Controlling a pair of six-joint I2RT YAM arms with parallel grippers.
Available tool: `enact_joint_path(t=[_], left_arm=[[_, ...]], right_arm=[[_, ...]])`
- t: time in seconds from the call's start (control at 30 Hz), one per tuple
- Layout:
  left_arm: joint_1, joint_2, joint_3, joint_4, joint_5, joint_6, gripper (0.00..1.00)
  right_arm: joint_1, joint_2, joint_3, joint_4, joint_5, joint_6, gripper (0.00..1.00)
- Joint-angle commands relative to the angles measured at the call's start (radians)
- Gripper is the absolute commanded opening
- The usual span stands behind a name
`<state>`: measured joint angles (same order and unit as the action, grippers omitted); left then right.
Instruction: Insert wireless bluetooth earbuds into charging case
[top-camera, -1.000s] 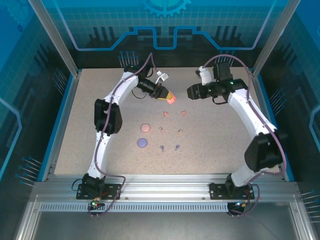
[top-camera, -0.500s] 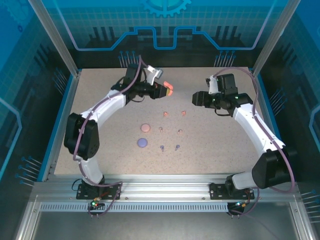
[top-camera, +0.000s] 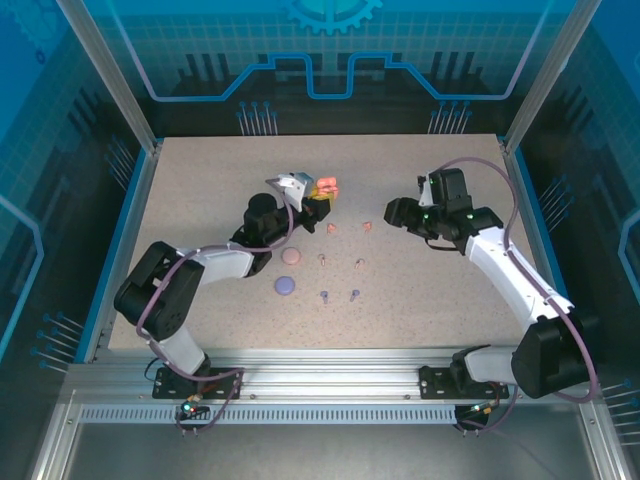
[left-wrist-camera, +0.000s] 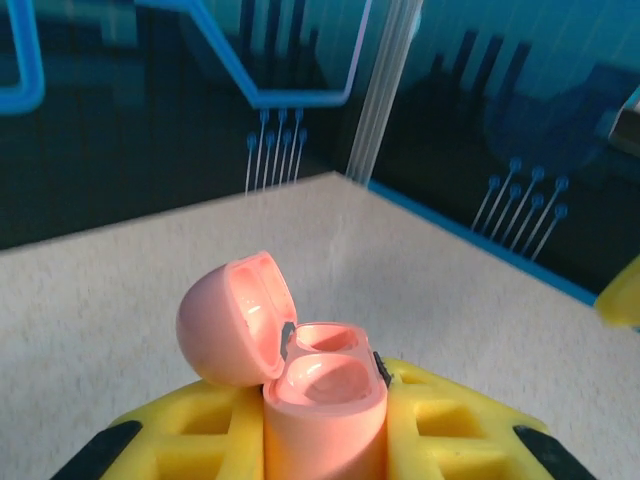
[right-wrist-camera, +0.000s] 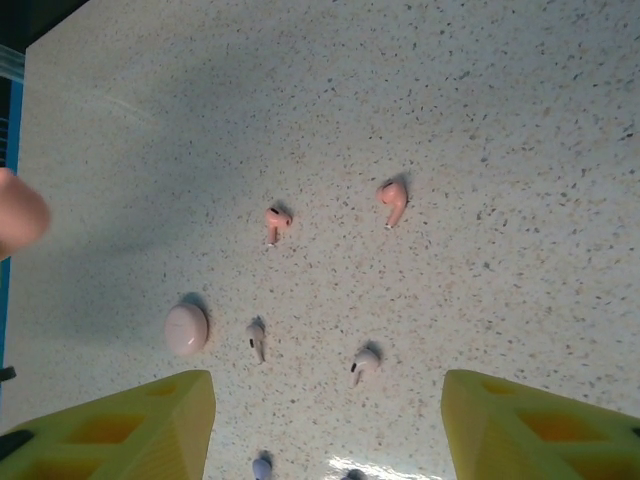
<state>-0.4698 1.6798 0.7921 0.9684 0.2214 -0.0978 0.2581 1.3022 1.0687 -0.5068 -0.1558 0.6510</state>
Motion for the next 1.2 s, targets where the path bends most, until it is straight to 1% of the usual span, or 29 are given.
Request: enact_joint_path(t=[0.0, 0.17, 0.3, 0.43, 0.5, 0.53, 0.6, 0.7, 0.83, 1.0, 1.07, 1.17], left_arm=[[-0.014, -0.033, -0.029, 0.207, -0.072, 0.049, 0.00], [-0.031, -0.002, -0.041, 0.267, -0.076, 0.068, 0.00], [-0.032, 0.023, -0.048, 0.320, -0.080, 0.057, 0.00], [-0.033, 0.029, -0.061, 0.342, -0.090, 0.048, 0.00], [-0.034, 0.030, -0.067, 0.343, -0.103, 0.046, 0.00], [-0.034, 0.030, -0.072, 0.349, -0.108, 0.046, 0.00], [-0.035, 0.029, -0.079, 0.352, -0.122, 0.055, 0.00], [-0.033, 0.022, -0.084, 0.363, -0.153, 0.065, 0.00], [-0.030, -0.004, -0.073, 0.356, -0.205, 0.093, 0.00], [-0.002, -0.046, -0.060, 0.339, -0.267, 0.079, 0.00], [0.024, -0.055, -0.056, 0.355, -0.274, 0.045, 0.00], [0.044, -0.061, -0.050, 0.369, -0.276, 0.028, 0.00]], right_arm=[[0.022, -0.011, -0.004, 0.052, 0.001, 0.083, 0.62], [0.021, 0.017, 0.029, 0.089, -0.027, 0.142, 0.63], [0.021, 0.062, 0.065, 0.163, -0.078, 0.218, 0.63], [0.027, 0.106, 0.071, 0.279, -0.118, 0.325, 0.64], [0.034, 0.130, 0.081, 0.317, -0.116, 0.354, 0.65], [0.039, 0.140, 0.085, 0.322, -0.103, 0.358, 0.66], [0.045, 0.172, 0.100, 0.319, -0.080, 0.354, 0.66], [0.053, 0.234, 0.149, 0.248, -0.037, 0.320, 0.66], [0.102, 0.362, 0.297, 0.035, 0.103, 0.180, 0.66], [0.148, 0.534, 0.472, -0.140, 0.192, 0.061, 0.64], [0.163, 0.600, 0.541, -0.214, 0.224, 0.061, 0.63], [0.194, 0.668, 0.602, -0.265, 0.244, 0.096, 0.62]])
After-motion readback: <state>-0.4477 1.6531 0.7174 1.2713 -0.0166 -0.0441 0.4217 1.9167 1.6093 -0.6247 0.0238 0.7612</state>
